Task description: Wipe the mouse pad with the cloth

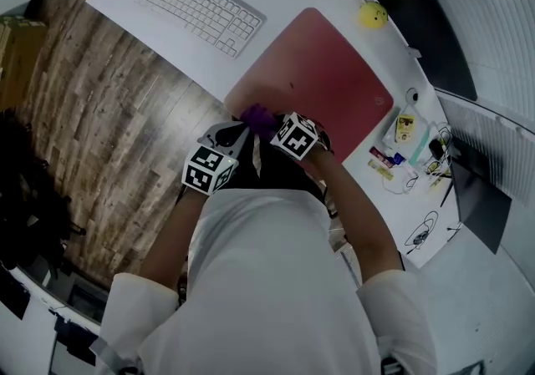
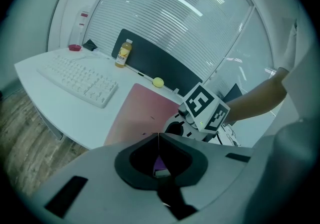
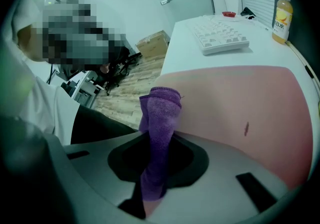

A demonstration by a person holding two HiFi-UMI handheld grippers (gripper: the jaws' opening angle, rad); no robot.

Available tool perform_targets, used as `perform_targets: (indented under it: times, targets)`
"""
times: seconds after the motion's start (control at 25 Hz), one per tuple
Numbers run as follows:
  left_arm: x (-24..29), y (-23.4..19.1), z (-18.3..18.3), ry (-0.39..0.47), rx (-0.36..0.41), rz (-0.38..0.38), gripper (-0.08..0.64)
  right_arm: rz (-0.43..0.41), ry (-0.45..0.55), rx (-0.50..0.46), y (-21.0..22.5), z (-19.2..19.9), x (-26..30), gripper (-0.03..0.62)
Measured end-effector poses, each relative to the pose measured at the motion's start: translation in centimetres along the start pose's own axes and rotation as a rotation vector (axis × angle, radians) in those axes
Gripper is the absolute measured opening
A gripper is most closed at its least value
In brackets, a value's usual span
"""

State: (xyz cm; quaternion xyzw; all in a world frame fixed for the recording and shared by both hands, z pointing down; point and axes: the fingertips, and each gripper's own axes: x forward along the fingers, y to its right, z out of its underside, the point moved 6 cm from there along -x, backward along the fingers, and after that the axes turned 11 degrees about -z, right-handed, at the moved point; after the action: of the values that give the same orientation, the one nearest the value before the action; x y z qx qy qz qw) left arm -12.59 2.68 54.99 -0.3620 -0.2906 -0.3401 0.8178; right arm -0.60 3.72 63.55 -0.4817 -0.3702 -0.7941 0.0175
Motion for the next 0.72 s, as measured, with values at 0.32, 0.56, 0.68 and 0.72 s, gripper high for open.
perform_targets:
  times: [0.32,0.56,0.68,0.72]
  targets:
    - [1.1,0.1,-1.3,-0.002,-0.005,-0.014,0.020,-0.002,0.008,-0.009,3.1,-0.8,-1.7,0.075]
    - [2.6,0.4,-3.4,0.014,0.002,-0.018,0.020,0.036,0.013,-0.024,6.3,-0.8,-3.9,0.076]
    - [3.5,0.6,-4.4,0.020,0.012,-0.012,0.020,0.054,0.017,-0.024,7.8,-0.8,-5.1,0.075]
    - [3.8,0.6,-4.7,0.023,0.016,-0.008,0.020,0.061,0.016,-0.026,8.4,-0.9,-5.5,0.075]
